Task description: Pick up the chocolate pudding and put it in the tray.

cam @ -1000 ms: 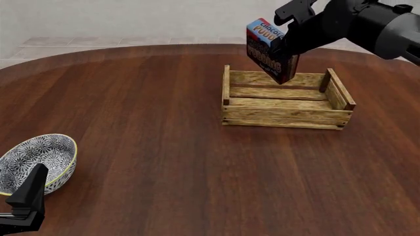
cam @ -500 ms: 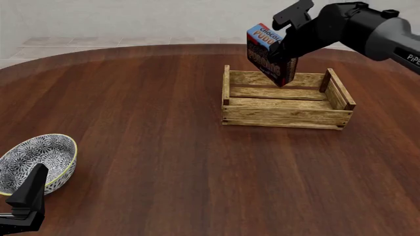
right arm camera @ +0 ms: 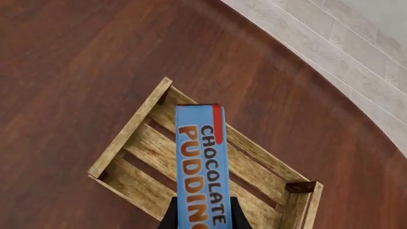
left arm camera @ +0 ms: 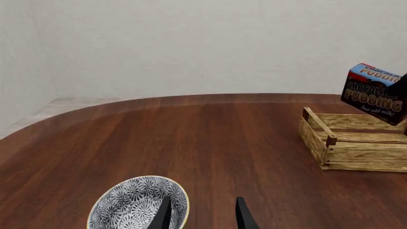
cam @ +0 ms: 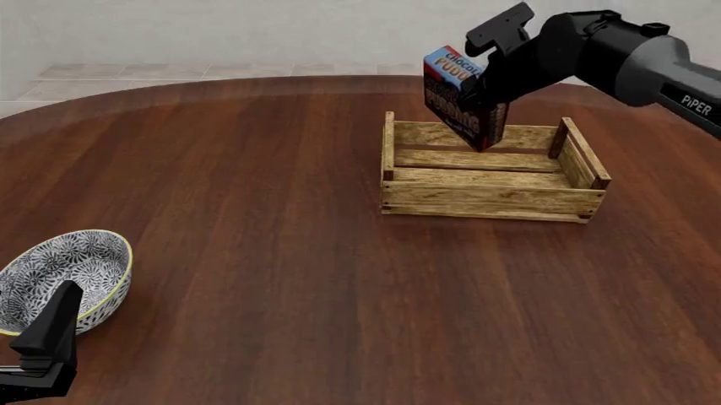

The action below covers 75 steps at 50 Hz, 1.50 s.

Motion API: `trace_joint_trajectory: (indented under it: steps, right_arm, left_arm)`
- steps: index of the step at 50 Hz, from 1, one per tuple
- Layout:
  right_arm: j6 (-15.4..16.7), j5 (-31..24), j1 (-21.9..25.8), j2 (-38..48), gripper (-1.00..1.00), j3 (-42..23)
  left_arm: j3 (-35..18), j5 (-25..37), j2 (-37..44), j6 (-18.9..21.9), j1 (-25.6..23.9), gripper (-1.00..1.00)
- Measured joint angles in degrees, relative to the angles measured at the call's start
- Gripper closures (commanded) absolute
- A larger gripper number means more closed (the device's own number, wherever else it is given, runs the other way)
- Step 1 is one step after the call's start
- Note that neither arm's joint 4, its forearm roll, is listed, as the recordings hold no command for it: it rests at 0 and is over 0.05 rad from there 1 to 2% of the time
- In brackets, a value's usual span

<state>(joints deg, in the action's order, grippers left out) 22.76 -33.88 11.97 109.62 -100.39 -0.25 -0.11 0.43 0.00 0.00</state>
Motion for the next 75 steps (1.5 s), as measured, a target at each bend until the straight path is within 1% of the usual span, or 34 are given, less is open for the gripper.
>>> trace_joint_trajectory:
  steps: [75]
  right_arm:
    - [-1.3, 4.0, -0.2, 3.1, 1.0, 2.7]
  left_arm:
    - [0.0, 0.0, 0.0, 0.0, 0.0, -1.0]
